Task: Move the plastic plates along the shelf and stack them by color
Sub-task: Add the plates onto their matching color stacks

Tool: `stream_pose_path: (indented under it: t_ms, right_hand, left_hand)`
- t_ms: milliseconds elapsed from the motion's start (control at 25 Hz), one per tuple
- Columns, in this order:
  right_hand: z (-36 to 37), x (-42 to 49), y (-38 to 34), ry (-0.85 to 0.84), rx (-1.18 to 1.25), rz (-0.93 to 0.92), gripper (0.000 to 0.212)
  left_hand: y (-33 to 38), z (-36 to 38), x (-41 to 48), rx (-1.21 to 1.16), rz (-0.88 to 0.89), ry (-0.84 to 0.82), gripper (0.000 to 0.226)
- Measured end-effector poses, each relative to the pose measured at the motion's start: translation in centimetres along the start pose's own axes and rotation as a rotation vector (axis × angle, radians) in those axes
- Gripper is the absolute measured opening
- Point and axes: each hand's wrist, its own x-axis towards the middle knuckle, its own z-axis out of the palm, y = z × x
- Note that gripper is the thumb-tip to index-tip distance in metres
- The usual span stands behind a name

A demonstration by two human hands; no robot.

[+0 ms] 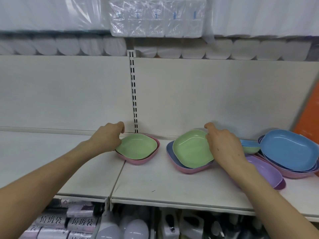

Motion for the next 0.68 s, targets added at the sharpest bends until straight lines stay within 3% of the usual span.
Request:
stream_pose_path:
  t_ms: [240, 360, 520, 680]
  right_hand:
    - [-1.2, -0.8, 0.6, 0.117, 0.205, -0.013, 0.044]
    - [-0.8, -0.9, 1.0, 0.145, 0.361, -0.01, 0.039]
    - [-0.4, -1.1, 0.4, 0.134, 0.619, -0.034, 0.031]
    - [-0.5, -1.8, -1.9, 0.035, 0.825, -0.037, 0.033]
  left_hand:
    - [1.5, -0.9, -1.0, 0.167, 0.031, 0.182, 0.037]
    - [1.8, -1.8, -1.4, 0.138, 0.034, 0.219, 0.028]
    - [1.3, -2.8, -2.6, -0.103, -0.065, 0.063, 0.033]
    - [-0.3, -2.7, -4.8, -0.456, -0.225, 0.062, 0.037]
